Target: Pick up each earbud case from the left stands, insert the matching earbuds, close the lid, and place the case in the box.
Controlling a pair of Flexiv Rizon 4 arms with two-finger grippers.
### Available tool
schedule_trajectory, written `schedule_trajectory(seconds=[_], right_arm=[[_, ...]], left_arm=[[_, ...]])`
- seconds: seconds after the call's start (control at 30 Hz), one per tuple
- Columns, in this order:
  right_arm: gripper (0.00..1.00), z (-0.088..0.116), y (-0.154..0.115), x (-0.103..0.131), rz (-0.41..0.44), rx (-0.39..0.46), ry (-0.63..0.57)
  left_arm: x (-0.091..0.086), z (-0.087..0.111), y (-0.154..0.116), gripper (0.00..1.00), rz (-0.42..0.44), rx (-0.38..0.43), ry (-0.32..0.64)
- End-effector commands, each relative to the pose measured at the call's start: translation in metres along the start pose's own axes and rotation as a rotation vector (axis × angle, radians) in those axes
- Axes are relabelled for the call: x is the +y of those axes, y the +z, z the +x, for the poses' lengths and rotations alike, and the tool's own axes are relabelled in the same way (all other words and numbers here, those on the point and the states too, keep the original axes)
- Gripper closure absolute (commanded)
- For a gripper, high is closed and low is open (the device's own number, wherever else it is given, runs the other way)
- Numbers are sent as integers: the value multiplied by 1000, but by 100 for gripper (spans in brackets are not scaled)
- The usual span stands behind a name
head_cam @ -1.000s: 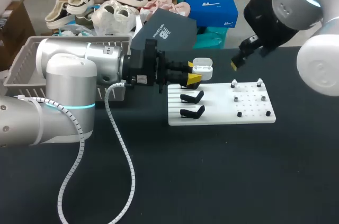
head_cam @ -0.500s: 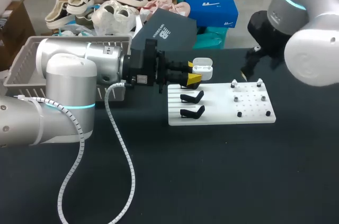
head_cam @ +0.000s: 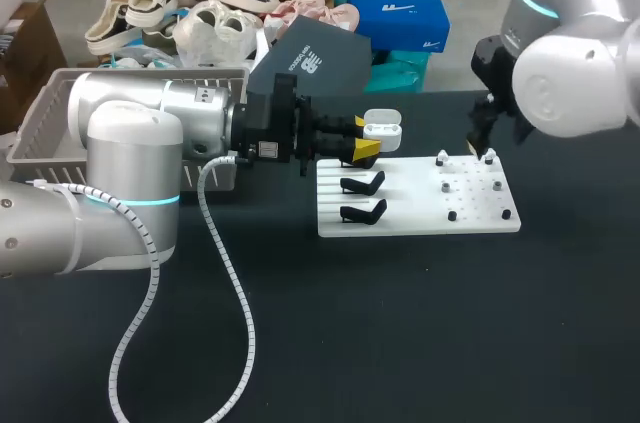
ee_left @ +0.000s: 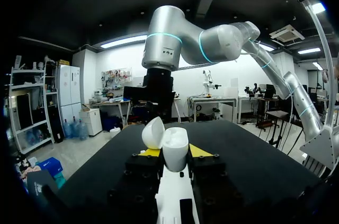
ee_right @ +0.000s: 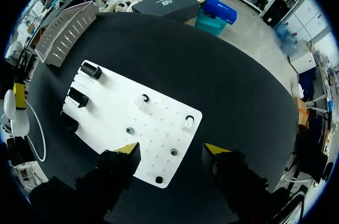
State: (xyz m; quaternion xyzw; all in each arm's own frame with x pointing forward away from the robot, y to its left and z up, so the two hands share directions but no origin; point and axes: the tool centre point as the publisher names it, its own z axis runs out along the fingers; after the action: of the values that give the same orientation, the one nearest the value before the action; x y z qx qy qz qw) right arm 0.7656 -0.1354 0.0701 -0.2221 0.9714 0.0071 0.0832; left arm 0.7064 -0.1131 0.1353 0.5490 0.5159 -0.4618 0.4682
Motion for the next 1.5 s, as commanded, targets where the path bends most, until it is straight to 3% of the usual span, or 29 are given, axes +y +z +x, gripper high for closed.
schedule_trajectory(seconds=[0.03, 0.23, 0.33, 0.73, 0.9, 1.03, 1.5], right_arm=[[30, -7, 13, 0, 8, 24, 5], [38, -10, 26, -4, 4, 40, 12], [50, -10, 31, -9, 11, 53, 17], [51, -15, 37, -17, 40, 71, 12], [50, -15, 34, -15, 107, 81, -12], [42, -14, 32, -14, 143, 71, -16], [53, -6, 34, -12, 201, 124, -15]], left_arm=[[-1, 0, 0, 100, -4, -1, 1], [-1, 0, 0, 100, -4, -1, 1], [-1, 0, 0, 100, -4, -1, 1], [-1, 0, 0, 100, -4, -1, 1], [-1, 0, 0, 100, -4, -1, 1], [-1, 0, 0, 100, -4, -1, 1], [-1, 0, 0, 100, -4, -1, 1]])
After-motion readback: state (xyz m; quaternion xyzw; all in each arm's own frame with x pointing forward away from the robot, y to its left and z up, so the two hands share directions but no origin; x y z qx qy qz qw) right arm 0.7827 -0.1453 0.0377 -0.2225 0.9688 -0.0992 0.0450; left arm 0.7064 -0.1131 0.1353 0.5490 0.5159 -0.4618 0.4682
